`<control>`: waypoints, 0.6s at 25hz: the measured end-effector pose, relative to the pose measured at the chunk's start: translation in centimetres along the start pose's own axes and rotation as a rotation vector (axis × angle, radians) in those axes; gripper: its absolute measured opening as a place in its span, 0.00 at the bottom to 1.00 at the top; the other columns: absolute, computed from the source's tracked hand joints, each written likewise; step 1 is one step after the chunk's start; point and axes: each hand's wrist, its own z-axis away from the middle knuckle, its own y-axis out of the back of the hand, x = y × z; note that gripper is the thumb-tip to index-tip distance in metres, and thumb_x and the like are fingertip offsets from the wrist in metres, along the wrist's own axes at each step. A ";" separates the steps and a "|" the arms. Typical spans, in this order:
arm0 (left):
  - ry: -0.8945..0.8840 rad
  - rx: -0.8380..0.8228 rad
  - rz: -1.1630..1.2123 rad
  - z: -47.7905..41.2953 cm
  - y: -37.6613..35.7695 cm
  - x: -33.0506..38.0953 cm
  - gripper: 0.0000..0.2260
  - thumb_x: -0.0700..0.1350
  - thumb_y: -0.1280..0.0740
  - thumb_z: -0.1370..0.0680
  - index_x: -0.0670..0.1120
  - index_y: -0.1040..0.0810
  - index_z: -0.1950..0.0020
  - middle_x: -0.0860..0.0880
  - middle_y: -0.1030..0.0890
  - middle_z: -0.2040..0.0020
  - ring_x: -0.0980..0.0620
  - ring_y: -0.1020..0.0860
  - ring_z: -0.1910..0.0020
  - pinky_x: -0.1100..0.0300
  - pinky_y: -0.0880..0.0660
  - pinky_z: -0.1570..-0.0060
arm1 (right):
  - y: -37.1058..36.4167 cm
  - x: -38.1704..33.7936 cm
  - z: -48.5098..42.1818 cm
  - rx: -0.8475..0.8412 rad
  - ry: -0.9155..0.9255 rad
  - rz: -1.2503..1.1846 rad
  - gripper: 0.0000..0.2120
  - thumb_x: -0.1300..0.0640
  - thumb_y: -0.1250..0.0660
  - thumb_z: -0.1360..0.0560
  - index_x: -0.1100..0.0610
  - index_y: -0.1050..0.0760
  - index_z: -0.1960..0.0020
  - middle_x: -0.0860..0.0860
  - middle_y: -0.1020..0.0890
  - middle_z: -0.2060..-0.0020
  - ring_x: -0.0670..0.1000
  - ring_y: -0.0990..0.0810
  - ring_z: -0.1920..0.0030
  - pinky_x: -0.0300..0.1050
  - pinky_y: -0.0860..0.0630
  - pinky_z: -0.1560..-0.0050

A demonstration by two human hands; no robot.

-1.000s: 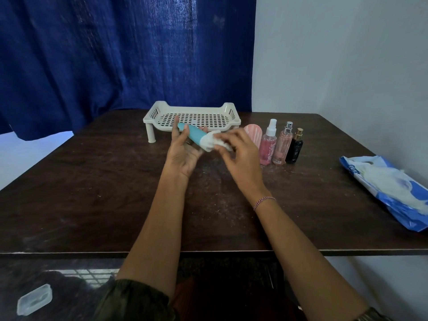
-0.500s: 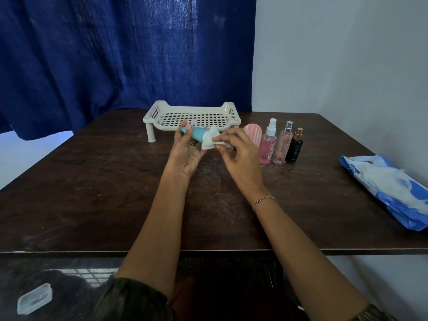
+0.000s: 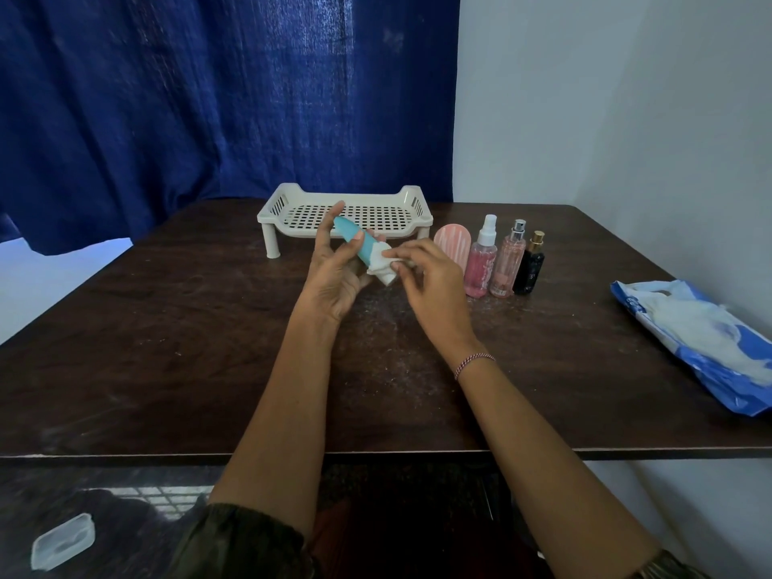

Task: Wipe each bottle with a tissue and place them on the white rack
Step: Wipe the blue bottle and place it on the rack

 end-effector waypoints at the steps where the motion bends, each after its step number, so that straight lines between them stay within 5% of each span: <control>1: 0.001 -0.004 -0.027 0.0 0.1 0.0 0.22 0.34 0.39 0.22 0.57 0.32 0.34 0.43 0.26 0.44 0.48 0.22 0.46 0.49 0.20 0.56 | 0.1 0.1 -0.1 -0.005 -0.030 0.020 0.09 0.65 0.34 0.26 0.60 0.20 0.47 0.52 0.21 0.51 0.44 0.23 0.50 0.36 0.25 0.46; 10: -0.206 0.229 -0.121 -0.4 0.3 -0.1 0.27 0.30 0.34 0.26 0.56 0.29 0.34 0.47 0.25 0.46 0.46 0.26 0.36 0.42 0.27 0.38 | 0.1 0.9 0.1 -0.123 -0.126 0.210 0.10 0.60 0.32 0.27 0.59 0.21 0.46 0.52 0.22 0.52 0.47 0.24 0.53 0.44 0.23 0.50; 15: -0.260 0.276 -0.193 -0.6 0.5 -0.2 0.33 0.30 0.32 0.27 0.58 0.33 0.29 0.43 0.28 0.35 0.50 0.25 0.38 0.44 0.27 0.37 | -0.4 1.0 0.3 -0.241 -0.122 0.237 0.14 0.49 0.30 0.29 0.57 0.19 0.48 0.51 0.22 0.54 0.48 0.26 0.51 0.41 0.27 0.51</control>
